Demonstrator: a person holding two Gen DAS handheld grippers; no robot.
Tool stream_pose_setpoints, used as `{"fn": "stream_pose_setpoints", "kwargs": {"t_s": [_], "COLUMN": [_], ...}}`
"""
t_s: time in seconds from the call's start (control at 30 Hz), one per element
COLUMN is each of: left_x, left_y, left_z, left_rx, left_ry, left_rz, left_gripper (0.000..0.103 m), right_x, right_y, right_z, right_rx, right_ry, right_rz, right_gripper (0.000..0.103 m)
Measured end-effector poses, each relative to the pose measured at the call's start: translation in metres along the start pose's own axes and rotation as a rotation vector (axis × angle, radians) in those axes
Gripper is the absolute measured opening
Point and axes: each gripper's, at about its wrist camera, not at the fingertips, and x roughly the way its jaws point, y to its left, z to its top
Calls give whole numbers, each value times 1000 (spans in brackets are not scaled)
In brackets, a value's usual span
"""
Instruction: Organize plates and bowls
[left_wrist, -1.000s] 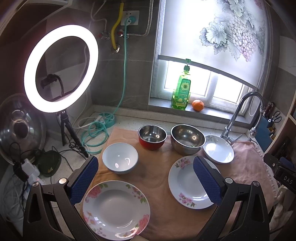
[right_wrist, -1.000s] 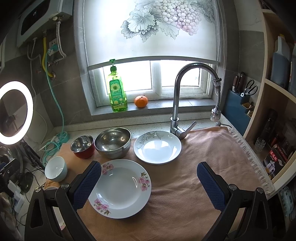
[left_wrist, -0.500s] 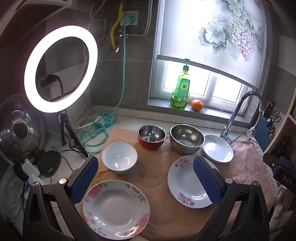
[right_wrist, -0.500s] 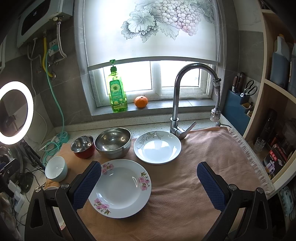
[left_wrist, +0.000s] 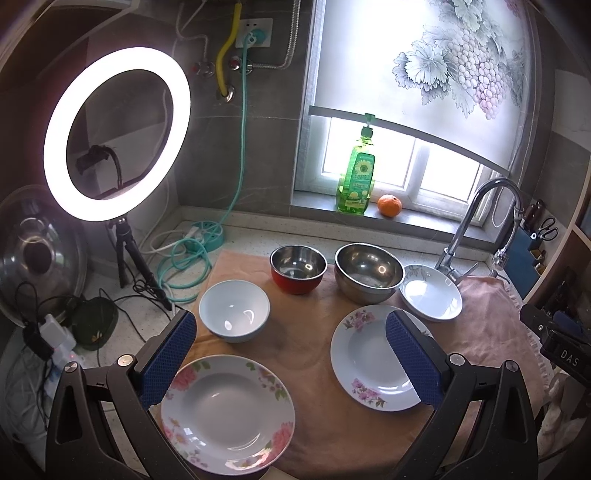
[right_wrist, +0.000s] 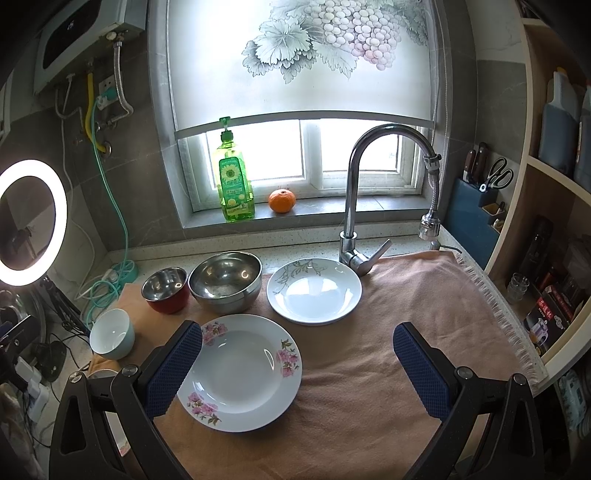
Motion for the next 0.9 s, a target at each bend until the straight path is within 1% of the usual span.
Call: {"fn": "stream_pose_setpoints", "kwargs": {"t_s": [0.17, 0.37, 0.7, 0.9], "left_x": [4, 13, 30, 46], "left_y": [-2, -4, -14, -17], "left_z": [-2, -4, -8, -11], "left_rx": [2, 8, 26, 18], "left_ry": [15, 44, 88, 126], "left_rz": [-8, -21, -40, -52], "left_gripper": [102, 102, 102, 101], "right_x": [6, 20, 39, 56], "right_y": [-4, -10, -16, -21], "right_z": [-6, -9, -13, -18], "right_rx": [0, 10, 7, 2], "right_ry": [20, 61, 87, 109], "right_rz": [-2, 14, 46, 52], "right_gripper": [102, 102, 102, 102]}}
